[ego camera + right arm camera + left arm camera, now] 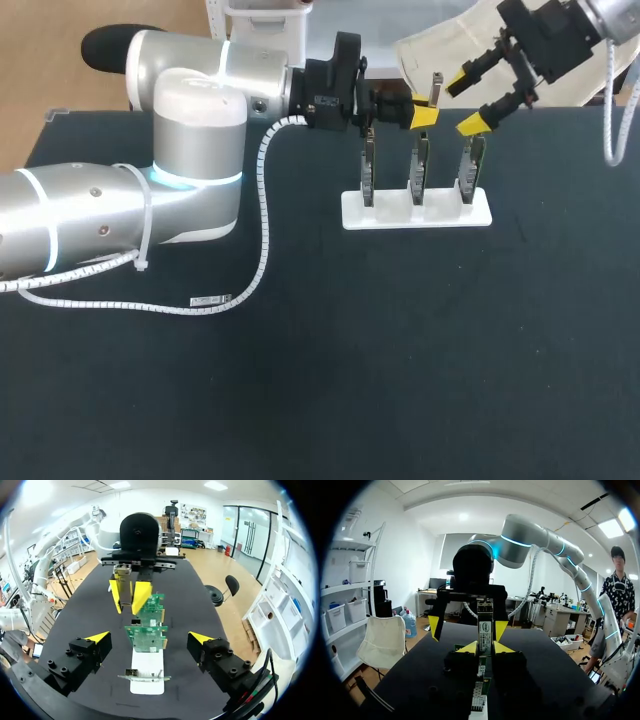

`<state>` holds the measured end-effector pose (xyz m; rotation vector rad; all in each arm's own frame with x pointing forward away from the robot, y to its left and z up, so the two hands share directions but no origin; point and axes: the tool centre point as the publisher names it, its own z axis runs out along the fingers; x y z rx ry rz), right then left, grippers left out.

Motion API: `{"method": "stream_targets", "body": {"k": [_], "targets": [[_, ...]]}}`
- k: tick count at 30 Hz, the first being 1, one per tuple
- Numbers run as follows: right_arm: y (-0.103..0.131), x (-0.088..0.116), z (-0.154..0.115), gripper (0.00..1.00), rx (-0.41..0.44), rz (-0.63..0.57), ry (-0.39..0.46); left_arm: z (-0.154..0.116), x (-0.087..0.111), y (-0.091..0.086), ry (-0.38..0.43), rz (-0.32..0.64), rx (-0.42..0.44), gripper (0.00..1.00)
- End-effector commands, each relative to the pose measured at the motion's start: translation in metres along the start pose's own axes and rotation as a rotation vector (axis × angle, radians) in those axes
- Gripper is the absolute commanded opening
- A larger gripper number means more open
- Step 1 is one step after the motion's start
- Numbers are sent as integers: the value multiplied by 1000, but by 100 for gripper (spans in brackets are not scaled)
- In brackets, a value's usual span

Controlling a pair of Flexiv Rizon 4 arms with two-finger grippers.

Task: Pick up the optical module with the left hand, and insert it into the network port with the right hand.

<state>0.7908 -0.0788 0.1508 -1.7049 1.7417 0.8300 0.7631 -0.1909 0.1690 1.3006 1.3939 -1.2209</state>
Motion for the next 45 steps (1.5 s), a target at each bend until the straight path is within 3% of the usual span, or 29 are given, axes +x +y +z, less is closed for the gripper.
{"method": "stream_targets", "body": {"k": [1, 8, 14, 25, 30, 45], "targets": [[-3, 1, -12, 100, -14, 16, -18, 0, 0, 0, 1, 0, -3, 0], [-3, -8, -24, 100, -87, 1, -44, 0, 0, 0, 1, 0, -3, 0], [5, -16, -27, 100, -73, -30, -22, 0, 0, 0, 1, 0, -3, 0], [13, -34, -21, 100, -16, -21, -55, 0, 0, 0, 1, 0, -3, 0], [19, -37, -19, 100, -41, 26, -106, 0, 0, 0, 1, 0, -3, 0], [27, -47, -20, 100, -56, 20, -137, 0, 0, 0, 1, 0, -3, 0]]}}
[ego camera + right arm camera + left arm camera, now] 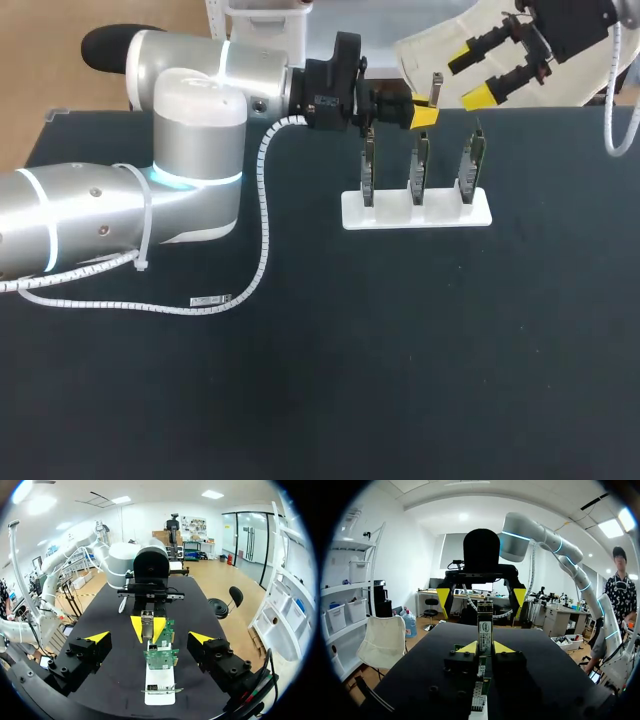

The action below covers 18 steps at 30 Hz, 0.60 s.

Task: Pick up the optical module with the left hand, and insert it into the network port with the right hand.

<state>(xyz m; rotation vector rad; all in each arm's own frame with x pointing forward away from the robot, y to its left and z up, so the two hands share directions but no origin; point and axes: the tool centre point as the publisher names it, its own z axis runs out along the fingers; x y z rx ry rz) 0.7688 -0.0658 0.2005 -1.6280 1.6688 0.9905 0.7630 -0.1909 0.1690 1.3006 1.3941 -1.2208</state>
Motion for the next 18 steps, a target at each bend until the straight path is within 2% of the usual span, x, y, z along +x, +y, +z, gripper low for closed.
{"method": "stream_targets", "body": {"k": [1, 18], "targets": [[3, -2, 3, 100, 0, -7, -5, 0, 0, 0, 1, 0, -3, 0], [1, -19, 17, 100, -40, -57, -23, 0, 0, 0, 1, 0, -3, 0]]}}
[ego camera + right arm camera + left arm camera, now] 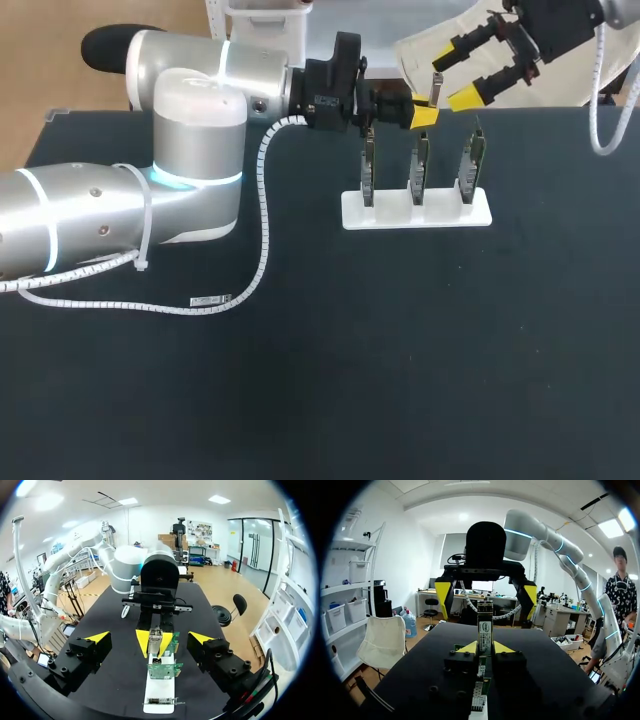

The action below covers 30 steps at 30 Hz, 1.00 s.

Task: Pick up the optical module with the left hand, and insert it into the network port with the right hand.

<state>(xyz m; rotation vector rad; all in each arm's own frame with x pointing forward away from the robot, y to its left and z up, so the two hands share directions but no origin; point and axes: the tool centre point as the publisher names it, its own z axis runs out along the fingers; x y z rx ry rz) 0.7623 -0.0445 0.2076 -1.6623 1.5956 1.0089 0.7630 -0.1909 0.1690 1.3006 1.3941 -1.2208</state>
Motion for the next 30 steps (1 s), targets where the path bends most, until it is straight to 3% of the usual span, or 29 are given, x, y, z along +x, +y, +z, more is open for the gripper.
{"method": "stream_targets", "body": {"k": [1, 30], "targets": [[-5, -2, 3, 100, -13, -7, 1, 0, 0, 0, 1, 0, -3, 0], [-7, -7, 13, 100, -13, 12, 3, 0, 0, 0, 1, 0, -3, 0]]}}
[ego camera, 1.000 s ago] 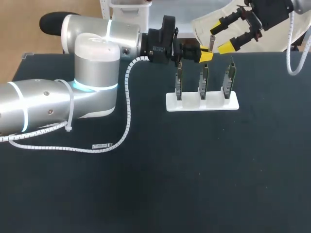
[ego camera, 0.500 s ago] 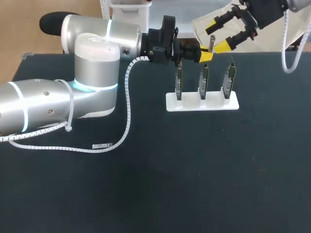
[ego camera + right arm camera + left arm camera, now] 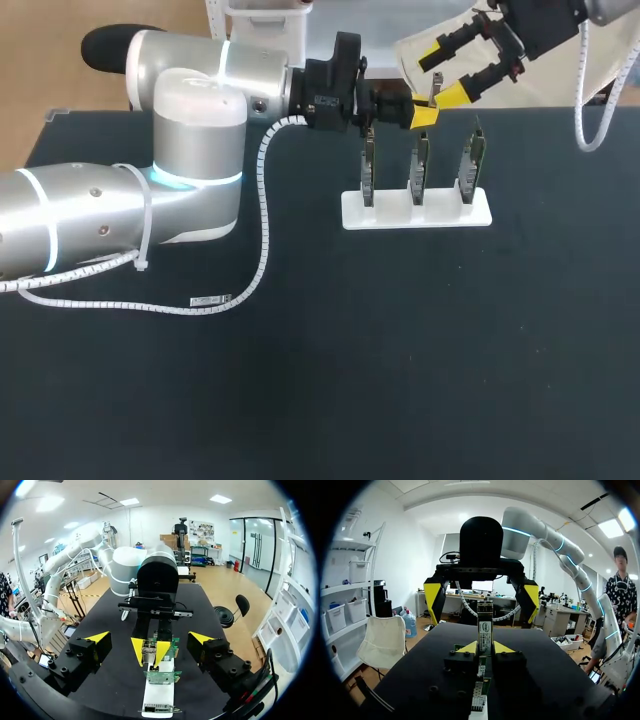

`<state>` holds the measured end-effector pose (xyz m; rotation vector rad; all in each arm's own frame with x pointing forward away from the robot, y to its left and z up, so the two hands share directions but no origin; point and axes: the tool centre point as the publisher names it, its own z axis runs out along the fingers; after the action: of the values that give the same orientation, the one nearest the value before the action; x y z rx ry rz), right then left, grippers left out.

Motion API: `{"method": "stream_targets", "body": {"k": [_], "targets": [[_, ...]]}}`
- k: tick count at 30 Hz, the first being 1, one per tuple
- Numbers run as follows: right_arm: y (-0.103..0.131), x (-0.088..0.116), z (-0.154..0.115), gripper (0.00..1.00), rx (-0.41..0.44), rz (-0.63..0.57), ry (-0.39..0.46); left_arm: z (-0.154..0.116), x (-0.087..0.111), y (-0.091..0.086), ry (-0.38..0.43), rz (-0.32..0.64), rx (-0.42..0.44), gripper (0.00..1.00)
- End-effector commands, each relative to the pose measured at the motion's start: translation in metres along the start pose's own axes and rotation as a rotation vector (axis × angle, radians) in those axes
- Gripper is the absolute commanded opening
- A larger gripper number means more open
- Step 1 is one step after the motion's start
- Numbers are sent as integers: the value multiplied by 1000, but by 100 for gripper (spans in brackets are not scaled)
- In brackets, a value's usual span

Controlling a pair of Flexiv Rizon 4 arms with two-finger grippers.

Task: Pick up the optical module with the left hand, and insert it into the network port with the right hand.

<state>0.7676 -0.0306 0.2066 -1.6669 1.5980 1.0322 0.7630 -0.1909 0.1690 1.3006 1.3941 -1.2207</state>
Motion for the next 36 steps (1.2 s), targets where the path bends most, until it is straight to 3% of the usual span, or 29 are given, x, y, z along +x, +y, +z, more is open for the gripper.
{"method": "stream_targets", "body": {"k": [1, 19, 20, 21, 36], "targets": [[-1, 0, 1, 100, 8, 4, 9, 0, 0, 0, 1, 0, -3, 0], [-5, 1, 1, 100, 47, 27, 10, 0, 0, 0, 1, 0, -3, 0], [-5, 1, 1, 40, 48, 26, 7, 0, 0, 0, 1, 0, -3, 0], [-5, 1, 1, 0, 52, 26, 7, 0, 0, 0, 1, 0, -3, 0], [-6, 2, 1, 0, 75, 20, 19, 0, 0, 0, 1, 0, -3, 0]]}}
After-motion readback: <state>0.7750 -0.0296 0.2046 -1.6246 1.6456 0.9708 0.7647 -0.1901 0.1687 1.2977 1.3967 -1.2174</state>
